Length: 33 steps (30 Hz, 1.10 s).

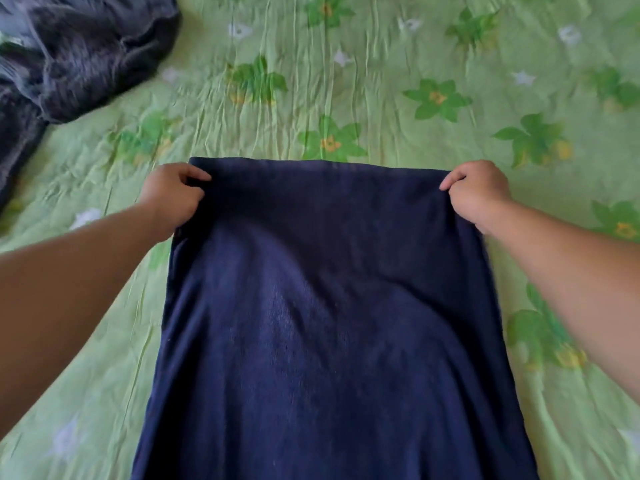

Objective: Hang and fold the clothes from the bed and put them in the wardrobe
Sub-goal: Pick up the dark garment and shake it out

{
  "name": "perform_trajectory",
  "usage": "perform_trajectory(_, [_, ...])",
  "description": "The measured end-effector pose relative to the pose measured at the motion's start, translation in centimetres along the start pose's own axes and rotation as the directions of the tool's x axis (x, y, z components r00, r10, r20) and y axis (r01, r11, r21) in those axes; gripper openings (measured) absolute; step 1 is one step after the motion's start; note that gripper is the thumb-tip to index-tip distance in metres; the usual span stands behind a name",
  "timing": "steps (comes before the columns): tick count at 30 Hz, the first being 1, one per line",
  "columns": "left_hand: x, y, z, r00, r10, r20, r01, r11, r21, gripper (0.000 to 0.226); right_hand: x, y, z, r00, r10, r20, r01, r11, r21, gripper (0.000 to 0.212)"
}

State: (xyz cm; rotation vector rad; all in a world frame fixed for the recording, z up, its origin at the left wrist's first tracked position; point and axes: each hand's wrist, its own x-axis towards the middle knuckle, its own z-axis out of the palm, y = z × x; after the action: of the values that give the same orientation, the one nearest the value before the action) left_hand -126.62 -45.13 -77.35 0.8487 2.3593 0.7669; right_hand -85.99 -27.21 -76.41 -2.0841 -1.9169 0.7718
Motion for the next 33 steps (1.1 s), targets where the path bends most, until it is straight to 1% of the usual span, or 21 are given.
perform_trajectory(2, [0.6, -0.1, -0.2, 0.999, 0.009, -0.035, -0.007, 0.999, 0.046, 0.037, 0.5, 0.0, -0.2, 0.999, -0.048, -0.020, 0.047, 0.998, -0.051, 0.035])
perform_trajectory(3, [0.7, -0.1, -0.2, 0.999, 0.021, -0.047, -0.016, 0.995, 0.098, 0.039, 0.7, 0.2, -0.2, 0.997, -0.073, -0.021, 0.070, 0.992, -0.101, 0.032])
perform_trajectory(5, [-0.1, 0.1, 0.1, 0.996, 0.062, -0.059, -0.043, 0.960, 0.278, 0.042, 0.2, 0.8, -0.1, 0.991, -0.131, -0.032, 0.119, 0.963, -0.243, 0.026])
perform_trajectory(6, [-1.2, 0.4, 0.5, 0.993, 0.091, -0.080, -0.057, 0.932, 0.358, 0.044, -0.7, 1.1, 0.1, 0.981, -0.180, -0.073, 0.149, 0.939, -0.310, 0.024])
perform_trajectory(7, [-2.9, 0.7, 1.1, 0.985, 0.138, -0.099, -0.085, 0.906, 0.414, 0.047, -2.0, 1.4, 0.6, 0.959, -0.254, -0.125, 0.196, 0.915, -0.352, 0.026])
perform_trajectory(8, [-5.1, 0.9, 2.1, 0.972, 0.211, -0.099, -0.147, 0.884, 0.444, 0.050, -3.8, 1.7, 1.3, 0.922, -0.355, -0.156, 0.279, 0.887, -0.369, 0.029])
perform_trajectory(9, [-7.6, 0.8, 3.3, 0.953, 0.294, -0.068, -0.235, 0.863, 0.447, 0.054, -6.1, 1.9, 2.1, 0.870, -0.473, -0.138, 0.397, 0.839, -0.373, 0.034])
perform_trajectory(10, [-10.5, 0.4, 4.5, 0.934, 0.358, -0.004, -0.320, 0.840, 0.438, 0.059, -8.8, 2.1, 3.1, 0.817, -0.570, -0.080, 0.511, 0.783, -0.355, 0.040])
perform_trajectory(11, [-13.3, -0.3, 5.7, 0.917, 0.392, 0.075, -0.381, 0.807, 0.451, 0.064, -11.5, 2.4, 4.2, 0.780, -0.626, -0.008, 0.590, 0.738, -0.328, 0.047])
perform_trajectory(12, [-16.0, -1.0, 6.7, 0.904, 0.402, 0.147, -0.419, 0.765, 0.490, 0.068, -14.2, 2.8, 5.2, 0.759, -0.648, 0.062, 0.632, 0.710, -0.312, 0.054])
perform_trajectory(13, [-18.3, -2.0, 7.6, 0.899, 0.392, 0.196, -0.433, 0.727, 0.533, 0.069, -16.7, 3.2, 6.1, 0.751, -0.649, 0.124, 0.650, 0.694, -0.309, 0.058])
perform_trajectory(14, [-20.3, -2.9, 8.2, 0.903, 0.371, 0.214, -0.425, 0.709, 0.563, 0.068, -19.0, 3.9, 6.9, 0.752, -0.637, 0.171, 0.654, 0.686, -0.320, 0.061])
perform_trajectory(16, [-24.0, -4.4, 9.1, 0.909, 0.356, 0.217, -0.414, 0.709, 0.571, 0.066, -23.4, 5.9, 7.9, 0.765, -0.599, 0.236, 0.641, 0.678, -0.360, 0.068])
perform_trajectory(17, [-25.8, -5.2, 9.3, 0.898, 0.373, 0.235, -0.438, 0.697, 0.568, 0.067, -25.4, 7.1, 8.1, 0.768, -0.583, 0.267, 0.640, 0.672, -0.374, 0.070])
perform_trajectory(20, [-31.6, -8.7, 8.9, 0.845, 0.426, 0.322, -0.532, 0.615, 0.581, 0.068, -30.7, 10.8, 7.8, 0.751, -0.553, 0.361, 0.660, 0.621, -0.422, 0.073])
perform_trajectory(24, [-38.3, -13.4, 7.1, 0.793, 0.416, 0.446, -0.609, 0.505, 0.612, 0.066, -36.0, 14.7, 6.5, 0.747, -0.519, 0.415, 0.664, 0.609, -0.434, 0.072])
perform_trajectory(26, [-41.1, -14.7, 6.5, 0.783, 0.402, 0.474, -0.621, 0.492, 0.610, 0.065, -38.6, 16.2, 5.9, 0.729, -0.518, 0.449, 0.683, 0.596, -0.422, 0.073])
perform_trajectory(30, [-46.4, -15.9, 5.7, 0.791, 0.324, 0.518, -0.608, 0.501, 0.616, 0.065, -44.1, 19.2, 4.3, 0.696, -0.493, 0.522, 0.713, 0.560, -0.422, 0.075])
perform_trajectory(32, [-49.1, -16.6, 4.8, 0.761, 0.302, 0.574, -0.642, 0.479, 0.599, 0.068, -46.8, 20.6, 3.3, 0.666, -0.483, 0.568, 0.736, 0.547, -0.399, 0.077])
perform_trajectory(33, [-50.5, -17.2, 4.3, 0.732, 0.303, 0.611, -0.673, 0.463, 0.577, 0.071, -48.0, 21.3, 2.7, 0.637, -0.483, 0.601, 0.759, 0.530, -0.379, 0.078])
